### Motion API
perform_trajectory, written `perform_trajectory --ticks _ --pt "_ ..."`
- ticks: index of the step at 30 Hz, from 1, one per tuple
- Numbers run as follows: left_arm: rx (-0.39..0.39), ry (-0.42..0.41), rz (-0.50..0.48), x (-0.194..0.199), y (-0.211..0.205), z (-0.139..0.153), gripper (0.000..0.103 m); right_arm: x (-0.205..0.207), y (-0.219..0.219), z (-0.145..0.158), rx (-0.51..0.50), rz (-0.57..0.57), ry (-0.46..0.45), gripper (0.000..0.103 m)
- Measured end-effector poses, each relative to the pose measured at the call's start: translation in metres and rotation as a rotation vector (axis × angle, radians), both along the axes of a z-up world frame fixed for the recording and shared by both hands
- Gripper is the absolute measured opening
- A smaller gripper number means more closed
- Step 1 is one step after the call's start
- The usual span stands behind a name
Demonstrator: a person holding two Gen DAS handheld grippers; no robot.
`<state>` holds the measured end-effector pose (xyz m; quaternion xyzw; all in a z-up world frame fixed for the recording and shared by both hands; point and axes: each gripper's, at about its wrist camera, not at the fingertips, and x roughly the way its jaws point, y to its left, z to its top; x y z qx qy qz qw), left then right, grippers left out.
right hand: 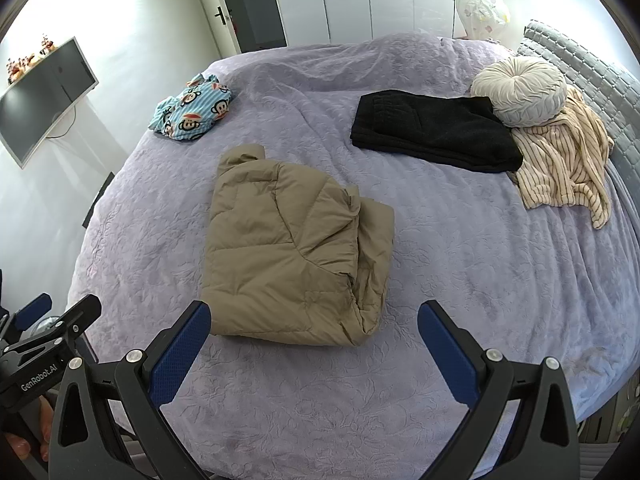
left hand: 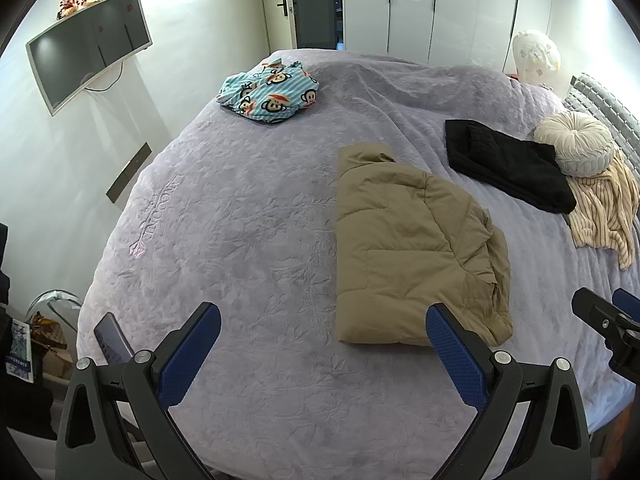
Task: Fold large clothes
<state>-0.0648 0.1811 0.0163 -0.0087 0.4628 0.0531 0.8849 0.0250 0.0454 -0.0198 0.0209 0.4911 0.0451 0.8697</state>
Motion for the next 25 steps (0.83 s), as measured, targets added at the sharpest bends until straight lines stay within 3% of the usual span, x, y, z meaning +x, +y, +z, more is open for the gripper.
perform_trajectory --ticks 25 --pt "-0.005 -0.009 -0.013 0.0016 -0.0010 0.0022 0.103 -0.0014 0.0017 0.0002 -0.001 -0.005 0.001 0.103"
